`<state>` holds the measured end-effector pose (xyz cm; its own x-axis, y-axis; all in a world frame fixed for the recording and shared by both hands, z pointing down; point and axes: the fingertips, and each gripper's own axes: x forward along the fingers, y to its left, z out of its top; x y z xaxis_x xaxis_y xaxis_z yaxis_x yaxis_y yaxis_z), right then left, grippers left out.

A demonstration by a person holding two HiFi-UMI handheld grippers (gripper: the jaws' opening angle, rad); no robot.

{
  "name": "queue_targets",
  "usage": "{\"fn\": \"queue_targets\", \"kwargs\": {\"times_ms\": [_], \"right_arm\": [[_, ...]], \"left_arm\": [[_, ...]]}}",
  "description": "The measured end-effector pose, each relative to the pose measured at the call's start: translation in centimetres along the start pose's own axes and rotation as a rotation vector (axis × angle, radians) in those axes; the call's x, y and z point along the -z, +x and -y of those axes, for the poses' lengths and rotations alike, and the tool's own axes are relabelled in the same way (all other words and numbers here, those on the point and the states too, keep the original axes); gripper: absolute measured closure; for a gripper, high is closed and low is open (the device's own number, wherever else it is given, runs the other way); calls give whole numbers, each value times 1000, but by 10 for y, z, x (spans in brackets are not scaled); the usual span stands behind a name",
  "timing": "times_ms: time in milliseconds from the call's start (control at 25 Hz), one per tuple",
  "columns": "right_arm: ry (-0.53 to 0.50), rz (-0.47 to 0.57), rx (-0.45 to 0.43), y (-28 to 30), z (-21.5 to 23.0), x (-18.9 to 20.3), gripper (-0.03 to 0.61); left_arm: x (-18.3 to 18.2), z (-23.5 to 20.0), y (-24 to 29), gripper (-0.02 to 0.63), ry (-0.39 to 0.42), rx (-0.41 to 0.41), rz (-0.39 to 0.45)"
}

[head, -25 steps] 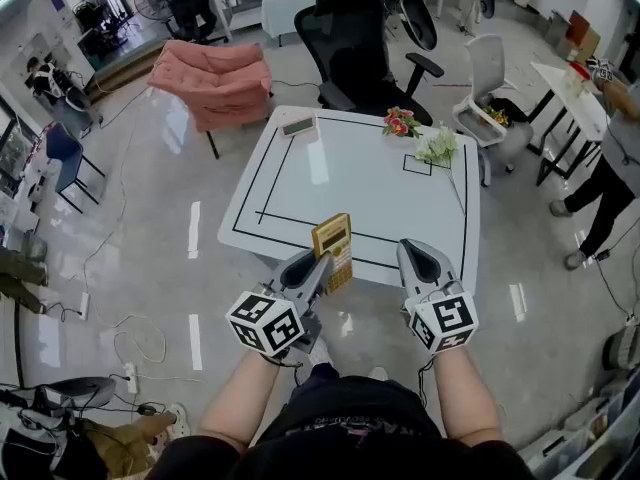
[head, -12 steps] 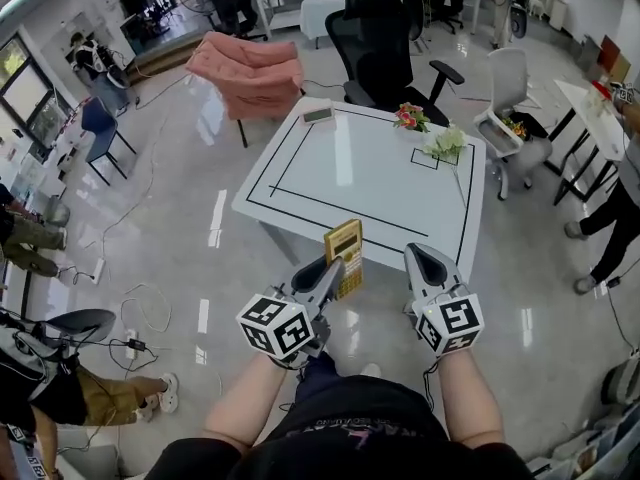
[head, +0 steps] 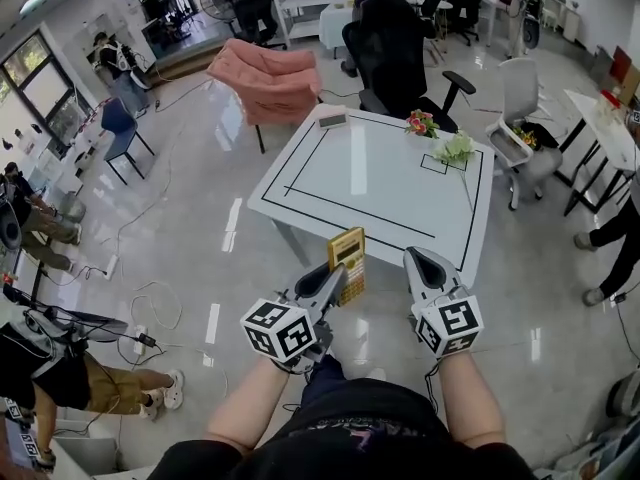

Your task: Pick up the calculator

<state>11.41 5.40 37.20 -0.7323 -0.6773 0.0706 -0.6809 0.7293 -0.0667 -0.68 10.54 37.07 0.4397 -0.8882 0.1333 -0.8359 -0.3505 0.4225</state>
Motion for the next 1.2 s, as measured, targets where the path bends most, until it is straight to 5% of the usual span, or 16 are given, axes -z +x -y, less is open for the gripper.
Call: {"fn": "queue_targets", "kwargs": {"times_ms": [1200], "right_arm": [[10,-3,-18,-9,-14,7,577]], "left_arm": [[8,5,-11,540,-26,-10,12]]}}
